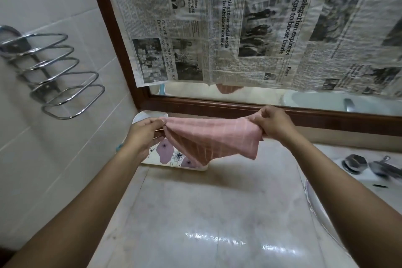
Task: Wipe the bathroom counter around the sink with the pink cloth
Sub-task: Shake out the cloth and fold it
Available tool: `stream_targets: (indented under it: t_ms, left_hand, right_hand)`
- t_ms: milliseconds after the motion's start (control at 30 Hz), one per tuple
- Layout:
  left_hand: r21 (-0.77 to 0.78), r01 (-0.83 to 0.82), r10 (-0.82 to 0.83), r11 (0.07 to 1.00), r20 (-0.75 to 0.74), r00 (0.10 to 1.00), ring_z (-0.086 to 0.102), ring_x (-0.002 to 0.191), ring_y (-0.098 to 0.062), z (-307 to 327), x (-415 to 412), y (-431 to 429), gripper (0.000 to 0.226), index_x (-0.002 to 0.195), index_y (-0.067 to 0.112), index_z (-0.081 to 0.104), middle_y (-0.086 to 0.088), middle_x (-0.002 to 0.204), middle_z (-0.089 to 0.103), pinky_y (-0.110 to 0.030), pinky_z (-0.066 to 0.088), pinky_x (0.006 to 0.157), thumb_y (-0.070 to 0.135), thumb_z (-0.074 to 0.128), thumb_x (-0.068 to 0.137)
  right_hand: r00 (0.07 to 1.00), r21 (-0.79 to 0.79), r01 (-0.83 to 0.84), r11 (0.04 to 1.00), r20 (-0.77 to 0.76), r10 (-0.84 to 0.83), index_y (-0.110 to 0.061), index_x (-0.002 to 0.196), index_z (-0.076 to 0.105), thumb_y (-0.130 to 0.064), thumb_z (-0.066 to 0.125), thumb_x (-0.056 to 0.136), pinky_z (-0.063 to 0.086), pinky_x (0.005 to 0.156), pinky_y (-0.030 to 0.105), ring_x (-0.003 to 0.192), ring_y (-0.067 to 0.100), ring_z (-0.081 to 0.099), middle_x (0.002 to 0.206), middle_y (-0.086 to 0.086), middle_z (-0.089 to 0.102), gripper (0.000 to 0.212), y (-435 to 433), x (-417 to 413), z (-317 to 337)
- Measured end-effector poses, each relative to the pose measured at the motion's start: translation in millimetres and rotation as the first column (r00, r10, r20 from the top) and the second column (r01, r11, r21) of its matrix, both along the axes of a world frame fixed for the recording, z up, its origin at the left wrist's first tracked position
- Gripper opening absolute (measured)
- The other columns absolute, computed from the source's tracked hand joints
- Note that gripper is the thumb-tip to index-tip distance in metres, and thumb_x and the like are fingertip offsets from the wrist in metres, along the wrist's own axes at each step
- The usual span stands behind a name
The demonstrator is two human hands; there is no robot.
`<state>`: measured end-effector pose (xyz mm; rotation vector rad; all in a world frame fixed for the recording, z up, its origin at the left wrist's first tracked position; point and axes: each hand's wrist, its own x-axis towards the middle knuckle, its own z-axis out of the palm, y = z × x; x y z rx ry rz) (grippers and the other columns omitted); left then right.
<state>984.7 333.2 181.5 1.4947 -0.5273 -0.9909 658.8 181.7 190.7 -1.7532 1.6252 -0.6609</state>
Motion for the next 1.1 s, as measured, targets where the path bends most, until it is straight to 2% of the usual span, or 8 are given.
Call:
stream_targets:
  t_ms: [133,233,367,533,633,767,900,1100]
  left_hand:
    - [-0.010,0.015,-0.014,1.000,0.036,0.999,0.069,0.077,-0.021,3,0,-3,0.007,0.089,0.009,0.070,-0.009,0.085,0.073,-0.026,0.062,0.073,0.008,0.069,0.096]
    - [-0.053,0.014,-0.013,0.999,0.021,1.000,0.069,0.074,-0.019,6,-1,-3,0.008,0.089,0.010,0.068,-0.009,0.083,0.072,-0.024,0.064,0.069,0.005,0.070,0.095]
    - [-0.070,-0.038,0.038,0.997,0.003,0.999,0.070,0.072,-0.019,7,0,-2,0.018,0.094,0.014,0.062,-0.009,0.082,0.071,-0.030,0.064,0.077,0.001,0.074,0.091]
    - [-0.050,0.019,-0.017,0.999,0.047,0.999,0.068,0.082,-0.022,3,7,4,0.012,0.095,0.013,0.070,-0.016,0.095,0.068,-0.024,0.063,0.076,0.003,0.074,0.091]
    - [-0.046,0.068,-0.061,0.997,0.127,0.990,0.069,0.092,-0.027,0,7,4,0.010,0.096,0.011,0.076,-0.019,0.101,0.073,-0.028,0.062,0.084,0.003,0.073,0.092]
    - [-0.031,0.130,-0.117,0.991,0.267,0.957,0.072,0.094,-0.026,3,8,4,0.015,0.103,0.012,0.079,-0.017,0.103,0.077,-0.029,0.060,0.086,0.004,0.076,0.090]
    - [0.095,0.174,-0.198,0.980,0.507,0.839,0.066,0.076,-0.015,8,8,0,0.029,0.101,0.025,0.080,-0.013,0.091,0.079,-0.023,0.048,0.062,0.003,0.082,0.082]
    - [0.217,0.116,-0.246,0.969,0.874,0.419,0.072,0.093,-0.016,9,1,-5,0.028,0.108,0.018,0.081,0.000,0.102,0.080,-0.032,0.057,0.090,0.004,0.074,0.085]
  right_hand:
    - [0.913,0.133,-0.001,0.991,0.404,-0.053,-0.018,0.119,0.063,-0.034,0.079,0.092,0.061,0.086,0.045,0.086,0.023,0.070,0.103,0.011,0.074,0.034,-3,-3,11]
    - [0.747,0.256,-0.243,0.936,0.665,0.012,-0.019,0.140,0.052,-0.012,0.074,0.096,0.063,0.081,0.041,0.091,0.023,0.069,0.112,0.013,0.069,0.050,5,-5,14]
    - [0.880,0.226,-0.419,0.879,0.339,0.332,-0.015,0.149,0.052,0.020,0.070,0.081,0.059,0.087,0.033,0.103,0.026,0.069,0.120,0.014,0.068,0.078,11,-3,-7]
    - [0.894,0.110,-0.405,0.908,-0.159,0.419,-0.032,0.134,0.066,-0.008,0.084,0.083,0.057,0.093,0.036,0.107,0.021,0.068,0.118,0.002,0.071,0.060,8,-1,0]
    - [0.899,0.020,-0.384,0.923,-0.222,0.379,-0.036,0.120,0.070,-0.021,0.084,0.087,0.052,0.072,0.029,0.096,0.018,0.067,0.106,0.000,0.072,0.038,5,-1,7]
    - [0.947,0.029,-0.300,0.953,-0.113,0.302,-0.031,0.092,0.072,-0.022,0.086,0.084,0.064,0.082,0.049,0.090,0.026,0.074,0.092,-0.003,0.072,0.019,0,-1,7]
    - [0.949,0.072,-0.312,0.947,0.057,0.309,-0.022,0.103,0.077,-0.004,0.084,0.083,0.062,0.093,0.052,0.093,0.027,0.076,0.095,0.003,0.074,0.028,3,-4,10]
    - [0.839,-0.081,-0.459,0.885,-0.369,0.401,-0.024,0.124,0.077,-0.012,0.083,0.084,0.048,0.079,0.024,0.095,0.013,0.067,0.113,-0.005,0.077,0.042,13,4,11]
